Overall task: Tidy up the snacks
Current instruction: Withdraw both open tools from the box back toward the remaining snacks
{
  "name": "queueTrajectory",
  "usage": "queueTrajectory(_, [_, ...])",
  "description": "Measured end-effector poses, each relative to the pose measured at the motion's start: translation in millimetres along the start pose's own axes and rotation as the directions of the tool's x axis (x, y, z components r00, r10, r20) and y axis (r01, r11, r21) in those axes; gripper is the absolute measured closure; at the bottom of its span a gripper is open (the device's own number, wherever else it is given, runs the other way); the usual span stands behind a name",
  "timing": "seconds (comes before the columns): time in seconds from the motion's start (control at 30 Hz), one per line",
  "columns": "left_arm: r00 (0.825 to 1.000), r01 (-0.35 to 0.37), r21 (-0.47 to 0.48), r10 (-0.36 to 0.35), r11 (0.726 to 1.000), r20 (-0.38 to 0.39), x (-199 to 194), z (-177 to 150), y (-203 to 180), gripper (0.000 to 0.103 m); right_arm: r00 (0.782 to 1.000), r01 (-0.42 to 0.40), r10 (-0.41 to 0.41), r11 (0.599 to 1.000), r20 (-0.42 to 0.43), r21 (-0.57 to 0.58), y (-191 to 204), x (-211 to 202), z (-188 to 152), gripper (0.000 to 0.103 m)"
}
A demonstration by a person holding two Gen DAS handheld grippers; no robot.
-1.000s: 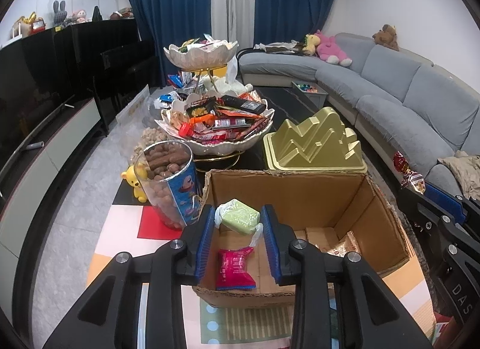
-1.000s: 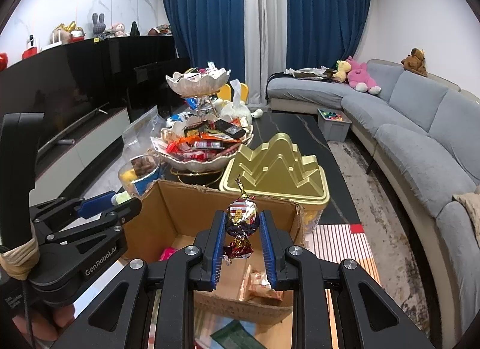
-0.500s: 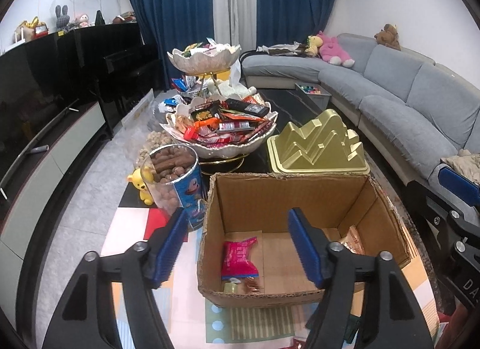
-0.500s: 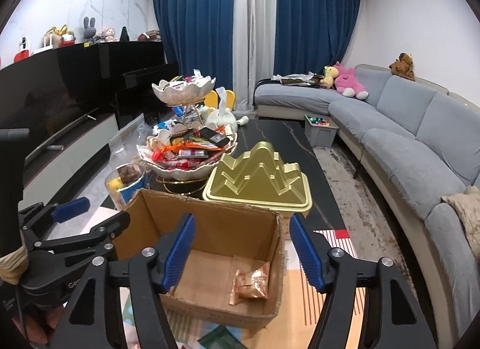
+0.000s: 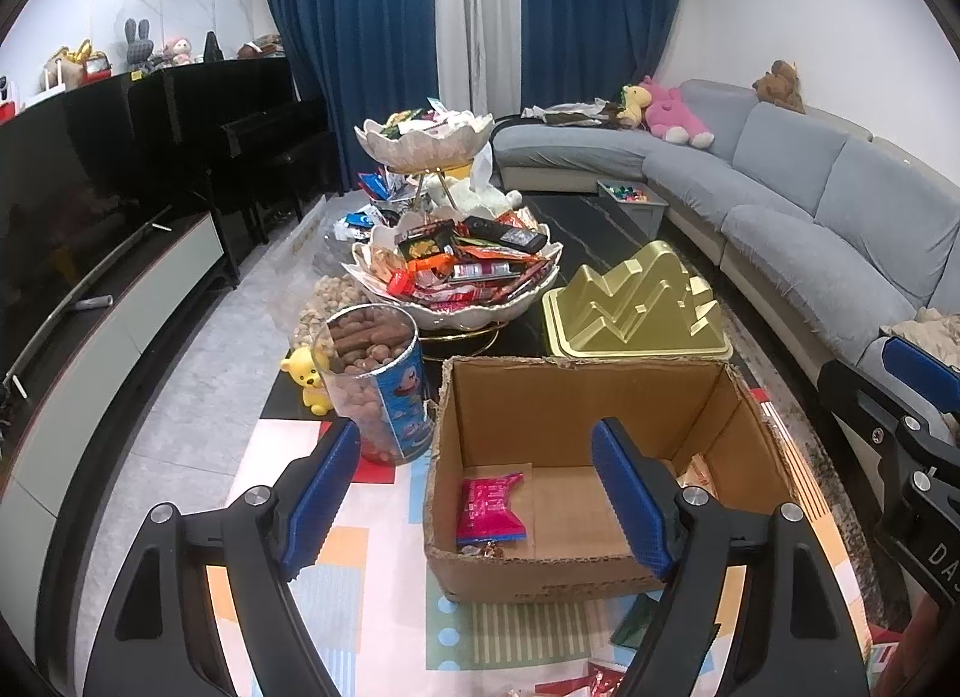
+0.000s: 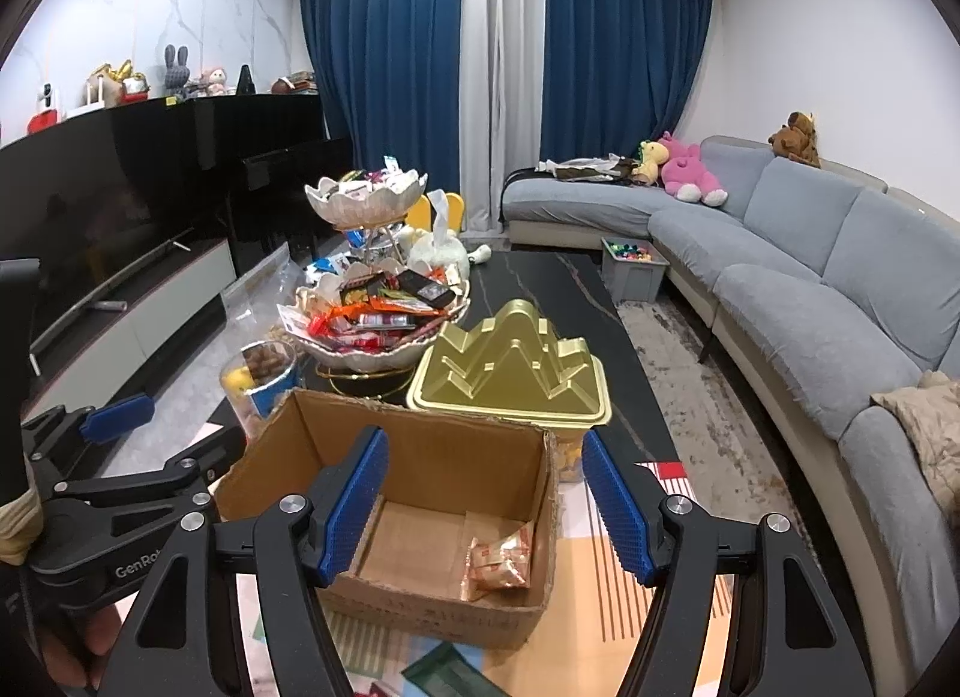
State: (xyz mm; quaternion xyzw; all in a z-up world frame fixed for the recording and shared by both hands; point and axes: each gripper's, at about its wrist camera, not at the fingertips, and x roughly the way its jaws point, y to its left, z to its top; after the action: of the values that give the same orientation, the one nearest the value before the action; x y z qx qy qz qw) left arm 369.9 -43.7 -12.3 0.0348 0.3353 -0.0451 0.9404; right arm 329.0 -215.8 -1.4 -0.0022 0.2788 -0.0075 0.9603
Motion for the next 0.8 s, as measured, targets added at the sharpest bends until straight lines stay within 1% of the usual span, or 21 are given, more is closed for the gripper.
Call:
queueTrajectory(0.47, [1.000,-0.008,-0.011,0.008,1.000,0.014,-35.3,-6.5,5.1,0.023,1.000,-0.009,0.009,1.000,0.021,0.006,3.3,-27.2,-0.1,0.035])
queueTrajectory(0.8, [1.000,-0.009,-0.007,0.009,1.000,0.019,-45.0,-12.3,6.8,0.023,1.000,-0.009,0.009,1.000,0.020,0.010,4.7,-38.4,-6.3,0.035])
